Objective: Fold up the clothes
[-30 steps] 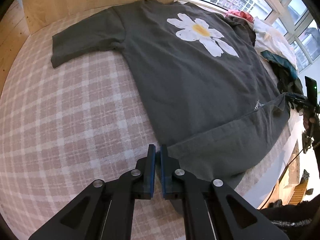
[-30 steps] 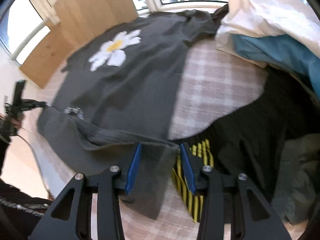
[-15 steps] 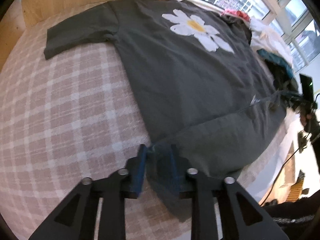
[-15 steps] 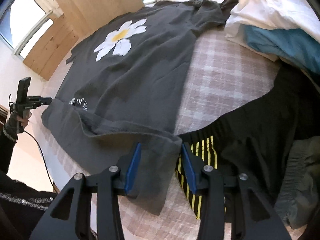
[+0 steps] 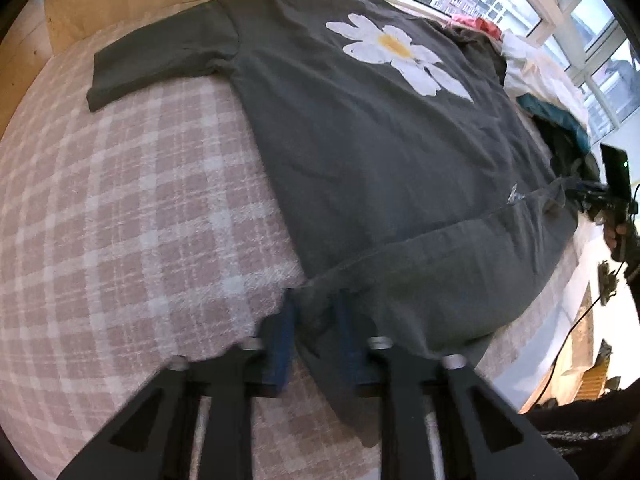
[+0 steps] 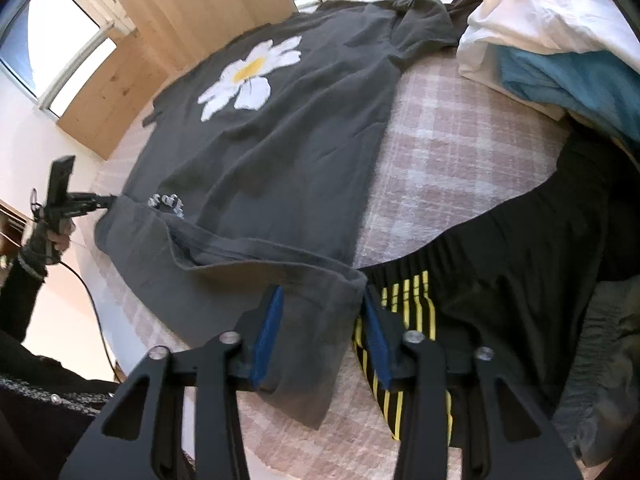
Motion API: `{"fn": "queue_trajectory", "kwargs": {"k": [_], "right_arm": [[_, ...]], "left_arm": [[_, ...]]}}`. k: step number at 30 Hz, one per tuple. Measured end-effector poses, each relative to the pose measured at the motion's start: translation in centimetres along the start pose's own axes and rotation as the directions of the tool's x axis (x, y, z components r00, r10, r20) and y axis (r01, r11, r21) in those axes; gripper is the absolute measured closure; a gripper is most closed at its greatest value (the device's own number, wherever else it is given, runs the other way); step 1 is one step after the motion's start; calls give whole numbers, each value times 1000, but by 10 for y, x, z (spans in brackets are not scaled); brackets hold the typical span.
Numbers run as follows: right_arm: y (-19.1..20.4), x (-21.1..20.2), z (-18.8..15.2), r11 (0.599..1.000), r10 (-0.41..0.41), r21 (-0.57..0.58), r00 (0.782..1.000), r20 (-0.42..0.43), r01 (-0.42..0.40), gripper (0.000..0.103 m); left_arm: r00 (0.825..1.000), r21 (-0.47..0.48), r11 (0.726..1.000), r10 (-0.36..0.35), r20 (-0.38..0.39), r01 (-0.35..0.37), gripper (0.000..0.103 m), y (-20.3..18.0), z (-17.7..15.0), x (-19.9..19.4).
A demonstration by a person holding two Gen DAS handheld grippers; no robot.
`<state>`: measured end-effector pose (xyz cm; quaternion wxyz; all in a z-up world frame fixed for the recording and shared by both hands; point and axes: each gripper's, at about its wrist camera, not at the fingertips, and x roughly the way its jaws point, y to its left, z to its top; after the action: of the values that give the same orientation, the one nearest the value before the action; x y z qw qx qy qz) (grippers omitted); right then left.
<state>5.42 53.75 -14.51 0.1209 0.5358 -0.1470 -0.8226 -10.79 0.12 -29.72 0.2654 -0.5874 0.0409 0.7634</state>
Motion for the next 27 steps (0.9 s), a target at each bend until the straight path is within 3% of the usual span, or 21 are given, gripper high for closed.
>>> {"fn": "queue_trajectory", "kwargs": {"k": [1, 2, 9, 13, 15, 17, 20, 22, 25, 27], "right_arm": [[-1, -4, 0, 1000, 3, 5, 1000, 10, -3, 95], [-1, -8, 0, 1000, 11, 11, 1000, 16, -12, 97], [20, -50, -13, 998, 55, -19, 993, 106, -53, 97], [18, -48, -14, 999, 34, 4, 993, 114, -35, 97], [18, -46, 0, 1000, -21, -4, 993, 116, 21, 98], [25, -72, 25, 1000, -15, -17, 982, 186, 19, 98], [62, -162, 66, 991, 6, -127, 932, 361, 43, 98], [92, -235, 82, 974, 17, -208, 887, 461, 89, 98], [123, -302, 79, 952, 54, -280, 837, 544, 121, 98], [136, -317, 64, 941, 65, -311, 828, 557, 136, 98]], "left_arm": [[1000, -5, 1000, -2, 9, 2, 99, 1, 0, -3], [1000, -4, 1000, 4, 26, -4, 99, 0, -1, -8], [991, 4, 1000, -21, 133, 20, 99, -7, -18, -76], [988, -11, 1000, -6, 156, 7, 99, -4, -23, -88], [990, -37, 999, 4, 138, 1, 100, -2, -9, -76], [985, -32, 999, 2, 170, 4, 100, -4, 16, -87], [936, 36, 996, 61, 348, -79, 100, -26, 66, -171], [876, 78, 985, 97, 472, -152, 100, -47, 80, -241], [779, 125, 966, 103, 618, -227, 100, -82, 74, -339], [743, 138, 955, 109, 661, -264, 100, -101, 53, -372]]}}
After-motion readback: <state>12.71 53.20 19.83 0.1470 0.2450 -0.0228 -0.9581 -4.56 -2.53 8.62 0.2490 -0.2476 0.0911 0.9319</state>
